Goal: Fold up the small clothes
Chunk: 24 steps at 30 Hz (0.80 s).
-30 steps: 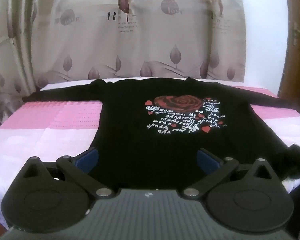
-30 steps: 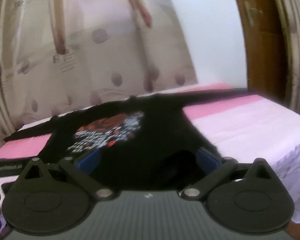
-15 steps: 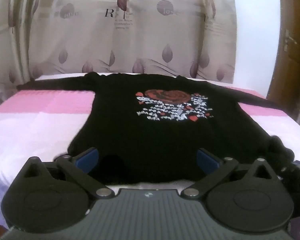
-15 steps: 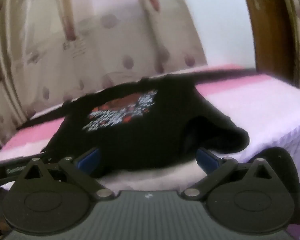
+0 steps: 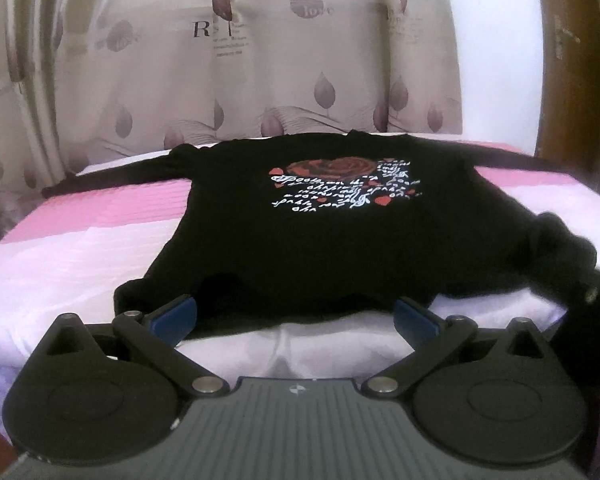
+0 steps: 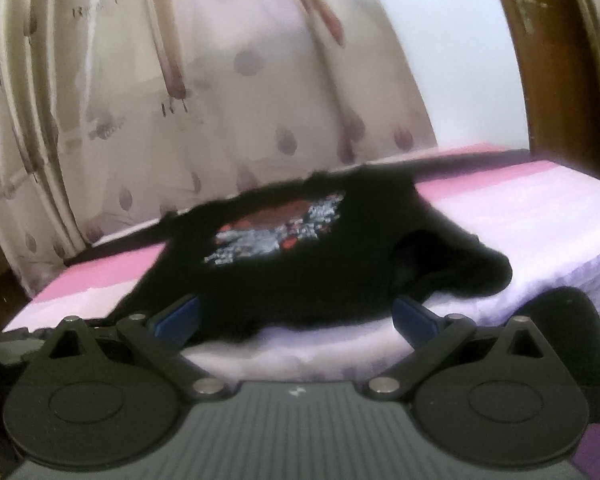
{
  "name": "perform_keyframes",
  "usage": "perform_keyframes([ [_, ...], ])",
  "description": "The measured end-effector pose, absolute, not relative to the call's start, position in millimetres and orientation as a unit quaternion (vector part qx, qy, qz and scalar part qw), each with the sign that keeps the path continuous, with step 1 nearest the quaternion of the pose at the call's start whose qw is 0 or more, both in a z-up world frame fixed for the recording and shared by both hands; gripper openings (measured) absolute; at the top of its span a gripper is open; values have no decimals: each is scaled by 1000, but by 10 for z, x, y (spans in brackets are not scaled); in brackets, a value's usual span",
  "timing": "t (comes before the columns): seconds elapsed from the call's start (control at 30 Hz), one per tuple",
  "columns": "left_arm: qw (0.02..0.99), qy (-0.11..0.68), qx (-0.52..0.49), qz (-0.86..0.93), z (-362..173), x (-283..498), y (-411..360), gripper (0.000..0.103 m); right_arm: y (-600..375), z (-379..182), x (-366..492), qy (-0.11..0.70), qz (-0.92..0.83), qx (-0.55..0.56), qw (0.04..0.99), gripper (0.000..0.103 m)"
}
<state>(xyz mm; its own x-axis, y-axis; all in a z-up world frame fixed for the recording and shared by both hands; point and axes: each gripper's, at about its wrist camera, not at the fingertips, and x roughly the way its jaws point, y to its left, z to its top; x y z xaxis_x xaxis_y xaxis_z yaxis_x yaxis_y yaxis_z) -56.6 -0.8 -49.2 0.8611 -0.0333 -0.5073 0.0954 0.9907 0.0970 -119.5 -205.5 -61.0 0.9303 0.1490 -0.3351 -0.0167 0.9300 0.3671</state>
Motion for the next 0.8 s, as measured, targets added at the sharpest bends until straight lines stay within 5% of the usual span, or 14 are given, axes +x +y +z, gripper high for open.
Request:
perform_keyframes([
  [0.8,963,268,24,-30,-207,-245,161,103,-2198,-101,-884,140,-17,108,984,103],
])
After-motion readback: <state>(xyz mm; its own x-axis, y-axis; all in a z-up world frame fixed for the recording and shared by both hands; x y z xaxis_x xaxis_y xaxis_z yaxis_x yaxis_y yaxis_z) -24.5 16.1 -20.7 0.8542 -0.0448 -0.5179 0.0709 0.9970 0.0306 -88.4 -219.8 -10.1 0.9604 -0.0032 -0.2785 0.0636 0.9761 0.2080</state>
